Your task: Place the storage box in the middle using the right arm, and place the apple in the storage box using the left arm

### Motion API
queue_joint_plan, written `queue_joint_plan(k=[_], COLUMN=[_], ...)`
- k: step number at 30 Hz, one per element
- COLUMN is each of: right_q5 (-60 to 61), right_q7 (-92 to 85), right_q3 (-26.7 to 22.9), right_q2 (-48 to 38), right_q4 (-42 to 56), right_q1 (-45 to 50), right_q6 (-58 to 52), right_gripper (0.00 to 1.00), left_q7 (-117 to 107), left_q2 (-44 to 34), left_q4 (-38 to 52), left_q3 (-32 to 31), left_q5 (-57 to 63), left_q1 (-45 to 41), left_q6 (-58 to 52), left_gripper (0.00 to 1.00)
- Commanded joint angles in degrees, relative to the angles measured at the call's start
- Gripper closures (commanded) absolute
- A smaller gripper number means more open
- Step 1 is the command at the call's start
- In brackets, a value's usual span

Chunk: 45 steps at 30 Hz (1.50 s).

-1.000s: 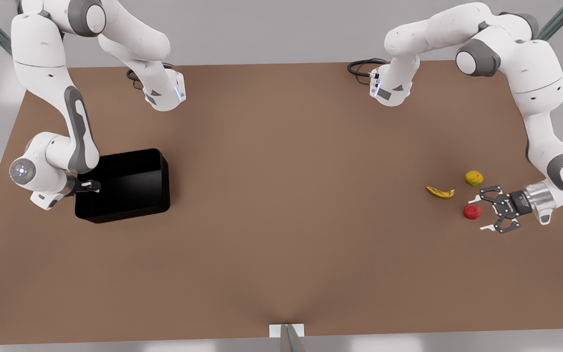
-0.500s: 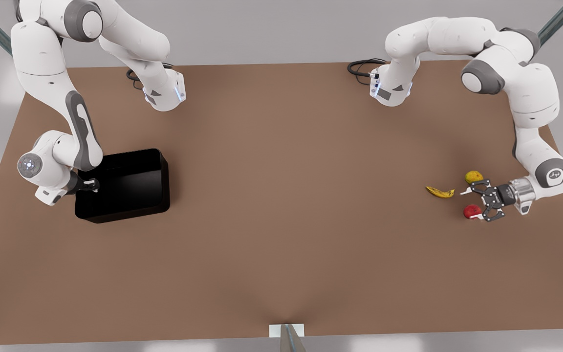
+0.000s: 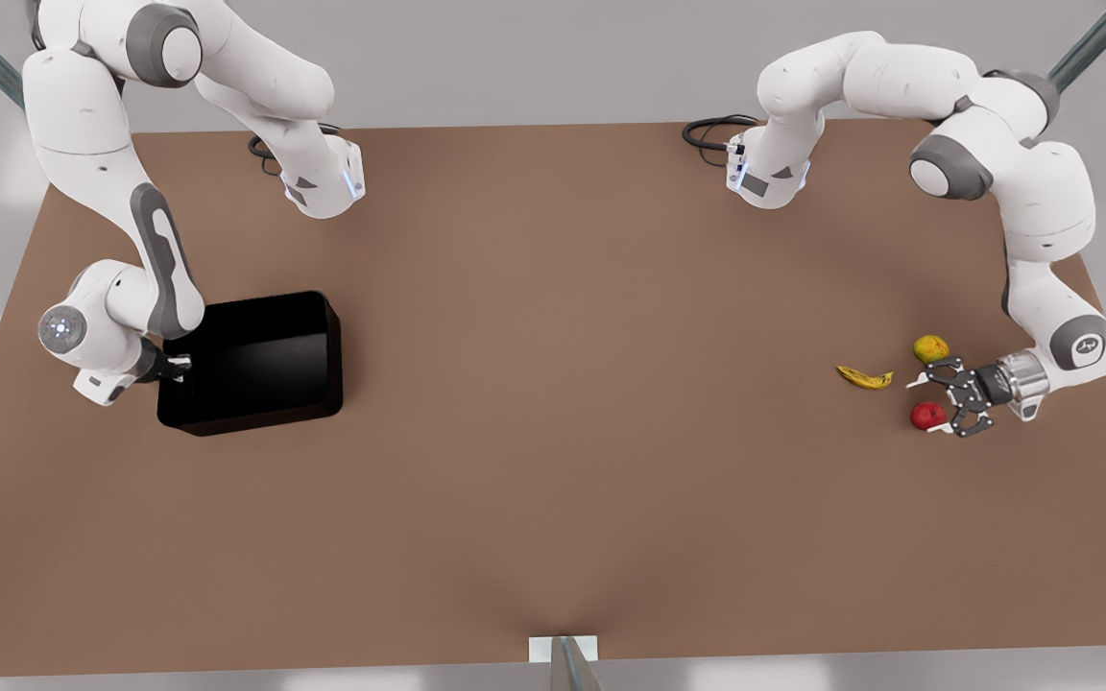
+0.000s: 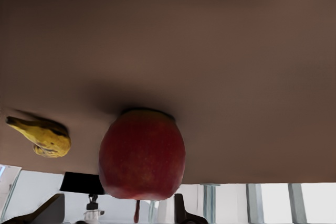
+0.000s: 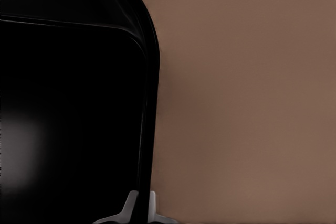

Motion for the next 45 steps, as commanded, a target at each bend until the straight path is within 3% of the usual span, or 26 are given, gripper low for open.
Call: queue_joint_plan(k=[1,9,16,25,32,40,42,43,44,45], right_q5=[-0.7,2.6,4.8,11.4,12.8,13.9,13.9,13.9,14.0,14.0], right_q7=[0.4,-0.5,-1.2,-1.0,1.9,9.5,9.6,9.6,9.3,9.4], right_q3=[0.0,2.7,5.1,6.5,6.5,8.0,9.5,9.6,9.7,9.7], right_q2=[-0.1,-0.5,1.4,10.7,21.7,34.1,36.1,36.1,36.6,36.5], right_q4=[0.0,5.8,15.5,32.9,50.3,66.2,68.5,68.3,68.2,68.2], right_q1=[0.1,1.1,8.0,24.4,37.8,45.6,45.6,45.6,45.4,45.4], right_q6=[0.1,-9.8,-16.0,-22.3,-23.9,-23.6,-23.4,-23.5,-22.9,-22.9], right_gripper=[0.79,0.79,0.79,0.79,0.79,0.79,0.79,0.71,0.00,0.00], left_q7=[0.1,6.1,6.0,6.3,6.2,2.4,0.4,0.3,0.3,-0.3], left_q2=[0.0,2.0,3.0,3.6,3.7,-0.1,-3.6,-5.3,-7.2,-8.5], left_q4=[0.0,0.3,0.2,0.0,0.0,1.2,2.5,2.7,2.8,2.8], left_q3=[0.0,0.1,0.0,-0.4,-0.4,-0.1,-2.6,-4.7,-6.0,-7.5], left_q5=[-0.7,-2.2,-4.0,-4.0,-4.0,-3.0,3.6,7.0,10.1,13.0], left_q1=[0.1,1.6,1.6,1.7,1.6,1.6,1.4,1.1,-0.1,-1.2], left_q6=[0.0,0.2,0.2,0.9,0.2,-2.0,-2.5,-2.0,-1.6,-1.1], left_gripper=[0.00,0.00,0.00,0.01,0.79,0.79,0.79,0.79,0.79,0.79])
